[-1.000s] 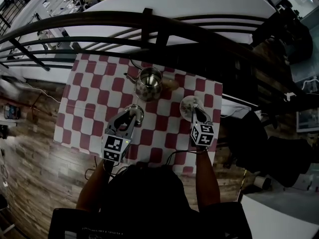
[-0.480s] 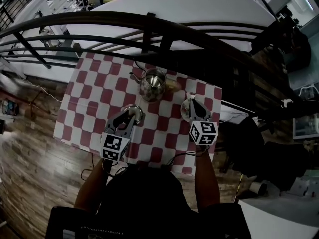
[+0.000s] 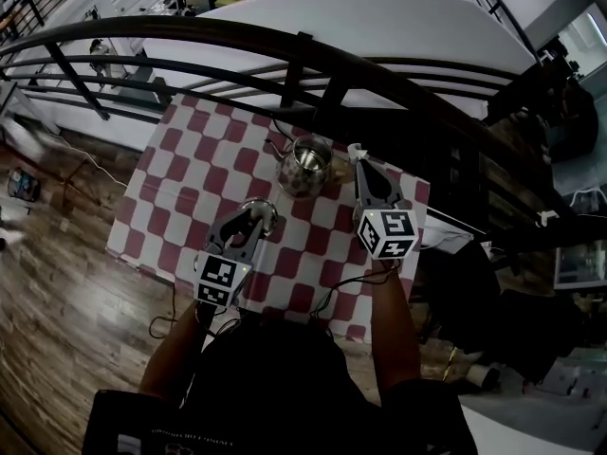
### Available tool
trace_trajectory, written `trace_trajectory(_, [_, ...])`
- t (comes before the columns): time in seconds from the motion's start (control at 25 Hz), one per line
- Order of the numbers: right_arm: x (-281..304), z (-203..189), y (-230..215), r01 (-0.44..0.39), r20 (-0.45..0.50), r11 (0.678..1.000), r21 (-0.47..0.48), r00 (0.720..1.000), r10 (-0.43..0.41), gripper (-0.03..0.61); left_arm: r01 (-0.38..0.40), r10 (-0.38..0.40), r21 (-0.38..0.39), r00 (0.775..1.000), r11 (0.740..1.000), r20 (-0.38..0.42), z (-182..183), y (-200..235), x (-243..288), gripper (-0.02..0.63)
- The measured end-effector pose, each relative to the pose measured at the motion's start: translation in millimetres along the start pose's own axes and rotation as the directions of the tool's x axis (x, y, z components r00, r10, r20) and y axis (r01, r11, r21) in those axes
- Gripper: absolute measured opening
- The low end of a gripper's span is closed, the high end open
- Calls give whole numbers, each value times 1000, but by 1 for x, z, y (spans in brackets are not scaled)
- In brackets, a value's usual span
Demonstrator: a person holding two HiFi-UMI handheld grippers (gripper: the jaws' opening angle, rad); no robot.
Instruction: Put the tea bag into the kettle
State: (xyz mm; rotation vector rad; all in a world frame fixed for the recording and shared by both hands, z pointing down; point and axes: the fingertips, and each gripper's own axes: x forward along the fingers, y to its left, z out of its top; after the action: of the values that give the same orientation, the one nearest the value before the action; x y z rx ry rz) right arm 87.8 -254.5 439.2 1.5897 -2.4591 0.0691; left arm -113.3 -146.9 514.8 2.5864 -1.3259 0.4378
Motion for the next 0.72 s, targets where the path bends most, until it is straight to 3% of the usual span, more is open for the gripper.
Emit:
trace_trajectory(0.28, [30,13,24,-60,2,998,-36,998,60,17,-14,14,-11,1000,1000,2,-1,3,-6,95])
trace_trajectory(0.72, [47,6,32,-73,-7,997,-9,997,73,18,-34,35,-18,999,999,3,0,9,-10,95])
